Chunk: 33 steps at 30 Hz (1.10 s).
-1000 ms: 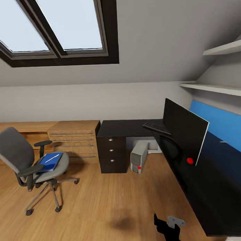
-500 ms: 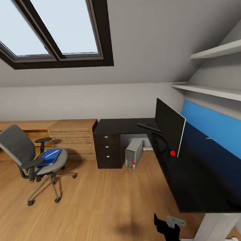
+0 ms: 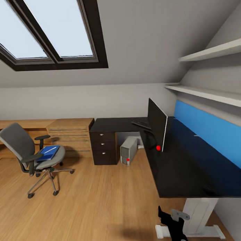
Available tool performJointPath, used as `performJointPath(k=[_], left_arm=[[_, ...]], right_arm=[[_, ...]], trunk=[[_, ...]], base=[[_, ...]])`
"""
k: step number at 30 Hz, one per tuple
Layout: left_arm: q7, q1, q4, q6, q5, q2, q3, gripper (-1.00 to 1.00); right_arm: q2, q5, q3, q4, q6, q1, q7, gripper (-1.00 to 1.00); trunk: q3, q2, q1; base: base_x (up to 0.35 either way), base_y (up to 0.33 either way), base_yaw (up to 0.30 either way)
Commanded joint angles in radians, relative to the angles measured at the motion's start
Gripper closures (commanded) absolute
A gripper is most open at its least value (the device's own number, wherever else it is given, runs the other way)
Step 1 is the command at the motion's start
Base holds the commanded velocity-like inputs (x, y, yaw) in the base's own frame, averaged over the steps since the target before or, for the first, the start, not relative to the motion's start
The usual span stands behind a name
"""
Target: In the bedroom, organize the workspace by keeping the computer under the desk, ensuring the monitor is on the desk, placing the keyboard on the desk next to the monitor, placing the mouse on the desk next to the keyboard, moving the folder from the swivel chair onto the desk next to the mouse, stacking the notebook on top of the folder with the pen on top of the notebook, and positioning the swivel chair next to the desk.
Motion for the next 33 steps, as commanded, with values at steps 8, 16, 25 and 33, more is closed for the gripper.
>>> performJointPath(k=[8,16,25,33], left_arm=[[0.001,0.000,-0.001,-0.002,0.008,-0.001,0.002,-1.00],[0.001,0.000,-0.002,-0.003,0.008,0.000,0.002,-1.00],[0.001,0.000,-0.003,-0.003,0.009,0.001,0.002,-1.00],[0.003,0.000,-0.004,-0.003,0.011,0.003,0.004,-1.00]], right_arm=[[0.002,-0.010,0.004,-0.069,-0.014,-0.001,-0.002,-1.00],[0.005,-0.009,0.003,-0.077,-0.017,0.005,-0.001,-1.00],[0.005,-0.009,0.005,-0.082,-0.015,0.015,-0.001,-1.00],[0.005,-0.004,0.009,-0.109,0.078,0.018,-0.003,-1.00]], trunk=[[0.024,0.055,-0.031],[0.049,0.111,-0.062],[0.077,0.174,-0.096],[0.102,0.230,-0.127]], base=[[-0.256,-0.237,0.000],[-0.256,-0.225,0.000],[-0.228,-0.198,0.000],[-0.060,-0.051,0.000]])
